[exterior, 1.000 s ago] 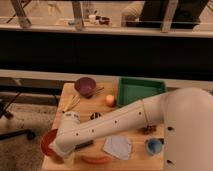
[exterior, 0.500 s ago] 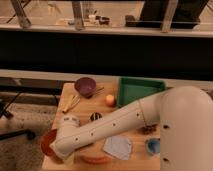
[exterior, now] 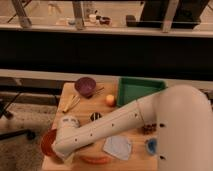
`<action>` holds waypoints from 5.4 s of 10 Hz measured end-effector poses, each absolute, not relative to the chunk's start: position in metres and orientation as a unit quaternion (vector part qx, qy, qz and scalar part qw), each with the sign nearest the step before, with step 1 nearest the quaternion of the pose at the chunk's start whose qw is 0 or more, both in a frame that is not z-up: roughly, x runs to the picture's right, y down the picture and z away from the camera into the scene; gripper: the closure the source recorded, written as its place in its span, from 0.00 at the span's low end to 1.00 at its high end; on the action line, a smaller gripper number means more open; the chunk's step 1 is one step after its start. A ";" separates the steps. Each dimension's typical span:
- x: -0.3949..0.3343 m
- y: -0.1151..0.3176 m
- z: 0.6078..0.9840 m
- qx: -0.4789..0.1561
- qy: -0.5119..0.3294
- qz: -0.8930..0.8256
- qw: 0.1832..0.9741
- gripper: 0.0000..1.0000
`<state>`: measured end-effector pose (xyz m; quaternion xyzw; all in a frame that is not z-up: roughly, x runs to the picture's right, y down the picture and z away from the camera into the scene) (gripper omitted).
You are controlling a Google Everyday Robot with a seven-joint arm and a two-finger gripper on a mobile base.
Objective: Stack bowls into tray
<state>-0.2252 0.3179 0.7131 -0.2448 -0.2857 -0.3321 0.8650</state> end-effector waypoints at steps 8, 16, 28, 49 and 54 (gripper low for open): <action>-0.214 0.309 0.709 -0.242 -0.284 -0.322 0.870 1.00; -0.204 0.282 0.683 -0.220 -0.287 -0.312 0.879 1.00; -0.240 0.199 0.666 -0.166 -0.266 -0.297 0.902 1.00; -0.204 -0.018 0.764 -0.150 -0.246 -0.207 0.935 1.00; -0.167 -0.036 0.797 -0.144 -0.216 -0.203 0.944 1.00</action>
